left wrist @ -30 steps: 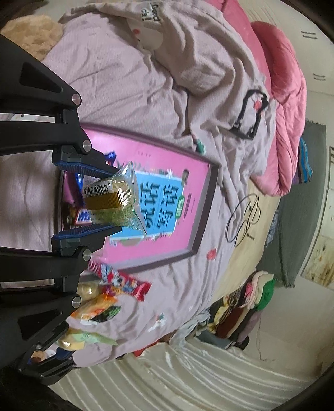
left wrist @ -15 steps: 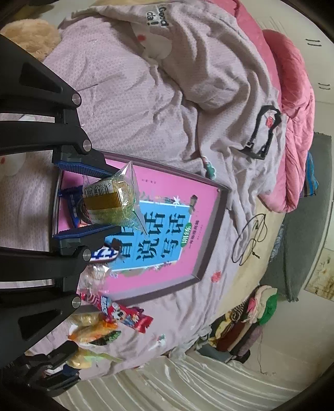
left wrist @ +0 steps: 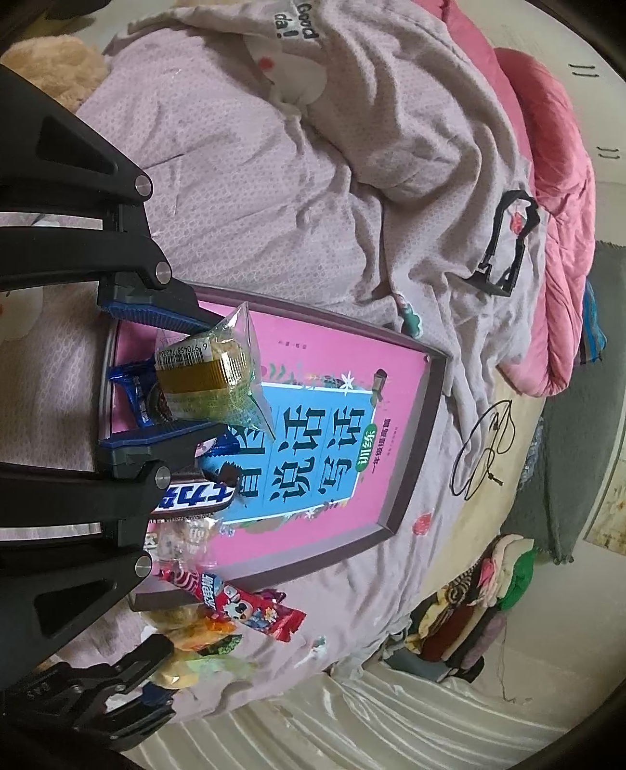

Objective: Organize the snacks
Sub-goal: 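Lower and release the clear cake bag with the left tool while the right releases the green-labelled bag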

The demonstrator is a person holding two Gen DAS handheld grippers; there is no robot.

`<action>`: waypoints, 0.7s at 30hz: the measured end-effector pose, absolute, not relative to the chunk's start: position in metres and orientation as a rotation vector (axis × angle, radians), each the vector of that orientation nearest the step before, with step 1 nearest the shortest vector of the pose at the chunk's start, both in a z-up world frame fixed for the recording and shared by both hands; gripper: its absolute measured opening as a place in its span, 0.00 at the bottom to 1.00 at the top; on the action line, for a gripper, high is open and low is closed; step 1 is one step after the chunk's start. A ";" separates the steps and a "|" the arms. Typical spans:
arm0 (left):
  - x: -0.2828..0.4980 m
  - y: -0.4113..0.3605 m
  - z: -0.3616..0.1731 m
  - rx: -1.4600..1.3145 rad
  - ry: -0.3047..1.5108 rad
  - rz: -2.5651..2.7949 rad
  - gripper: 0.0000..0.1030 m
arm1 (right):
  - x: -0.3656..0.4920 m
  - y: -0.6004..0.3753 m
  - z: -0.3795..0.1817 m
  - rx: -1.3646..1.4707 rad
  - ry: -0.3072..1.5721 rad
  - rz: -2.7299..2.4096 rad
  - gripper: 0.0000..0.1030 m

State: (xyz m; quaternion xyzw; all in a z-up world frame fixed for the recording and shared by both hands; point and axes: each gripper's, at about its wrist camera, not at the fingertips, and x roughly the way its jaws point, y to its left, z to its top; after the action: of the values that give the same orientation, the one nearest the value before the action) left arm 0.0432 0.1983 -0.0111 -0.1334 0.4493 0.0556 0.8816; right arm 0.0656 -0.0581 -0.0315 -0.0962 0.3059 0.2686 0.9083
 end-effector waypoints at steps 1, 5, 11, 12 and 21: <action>0.043 0.199 -0.012 -0.278 0.937 0.116 0.34 | 0.068 -0.057 -0.033 -0.202 0.635 0.552 0.34; 0.044 0.199 -0.015 -0.275 0.948 0.114 0.34 | 0.076 -0.050 -0.037 -0.217 0.639 0.543 0.34; 0.045 0.198 -0.016 -0.263 0.952 0.113 0.34 | 0.090 -0.037 -0.048 -0.253 0.661 0.536 0.34; 0.045 0.198 -0.017 -0.262 0.954 0.114 0.34 | 0.092 -0.035 -0.050 -0.260 0.665 0.538 0.34; 0.046 0.198 -0.023 -0.258 0.970 0.122 0.34 | 0.103 -0.013 -0.068 -0.297 0.705 0.574 0.34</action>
State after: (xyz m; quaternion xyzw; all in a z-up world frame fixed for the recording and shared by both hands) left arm 0.0465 0.1978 -0.0233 -0.1234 0.4647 0.0586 0.8748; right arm 0.1030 -0.0134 -0.0684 -0.1427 0.3392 0.2762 0.8878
